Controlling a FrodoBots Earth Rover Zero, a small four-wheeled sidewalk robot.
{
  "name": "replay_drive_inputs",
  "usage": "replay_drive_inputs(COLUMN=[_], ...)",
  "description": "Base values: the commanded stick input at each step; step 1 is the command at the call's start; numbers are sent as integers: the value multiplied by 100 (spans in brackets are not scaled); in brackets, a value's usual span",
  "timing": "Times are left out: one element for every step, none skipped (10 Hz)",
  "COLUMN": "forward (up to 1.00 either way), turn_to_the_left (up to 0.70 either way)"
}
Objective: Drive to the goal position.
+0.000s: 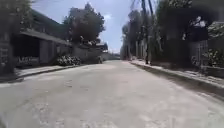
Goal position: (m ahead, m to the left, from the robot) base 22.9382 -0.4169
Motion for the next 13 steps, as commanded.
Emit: replay_drive_inputs(forward=[100,100,100,100,100,100,100,100,100,100,100,100,100], turn_to_the_left=[4,4,4,4,4,4,4,4,4,4,4,4,4])
